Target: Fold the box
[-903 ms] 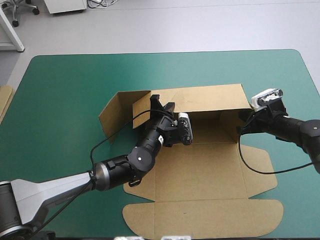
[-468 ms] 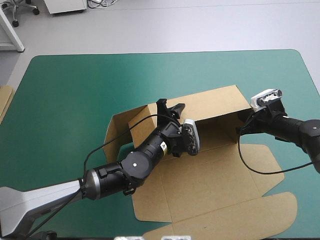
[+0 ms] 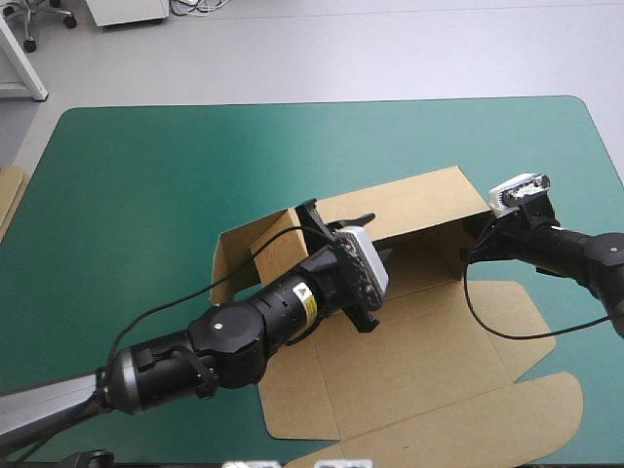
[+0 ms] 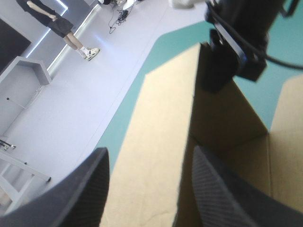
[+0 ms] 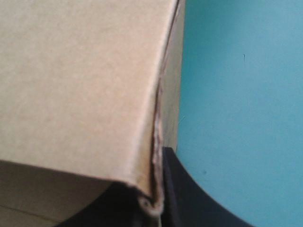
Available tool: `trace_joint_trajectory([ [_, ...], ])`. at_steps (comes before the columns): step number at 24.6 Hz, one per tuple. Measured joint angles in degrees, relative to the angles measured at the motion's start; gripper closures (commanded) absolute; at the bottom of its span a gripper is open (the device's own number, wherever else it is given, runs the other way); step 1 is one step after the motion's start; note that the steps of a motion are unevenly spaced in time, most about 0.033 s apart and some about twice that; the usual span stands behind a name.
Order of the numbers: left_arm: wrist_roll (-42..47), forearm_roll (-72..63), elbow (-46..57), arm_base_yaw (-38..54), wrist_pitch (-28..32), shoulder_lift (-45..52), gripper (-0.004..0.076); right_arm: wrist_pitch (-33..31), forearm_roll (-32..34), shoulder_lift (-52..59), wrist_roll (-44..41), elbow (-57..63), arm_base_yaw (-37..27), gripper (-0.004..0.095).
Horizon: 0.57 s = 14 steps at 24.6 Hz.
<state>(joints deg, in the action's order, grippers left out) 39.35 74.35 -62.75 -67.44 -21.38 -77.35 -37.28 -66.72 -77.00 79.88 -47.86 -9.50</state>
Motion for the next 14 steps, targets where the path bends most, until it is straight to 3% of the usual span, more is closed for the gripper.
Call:
trace_joint_trajectory([
  [9,-1.37,-12.08,-7.33,2.99,-2.66,6.95,0.0336,0.0,0.36,0.0,-0.43,0.0,0.0,0.0923],
  [14,-1.89,-21.36,-14.7,19.19,-3.6,12.79,0.0344,0.1,0.98,0.0,-1.64,0.0,0.0,0.0923],
])
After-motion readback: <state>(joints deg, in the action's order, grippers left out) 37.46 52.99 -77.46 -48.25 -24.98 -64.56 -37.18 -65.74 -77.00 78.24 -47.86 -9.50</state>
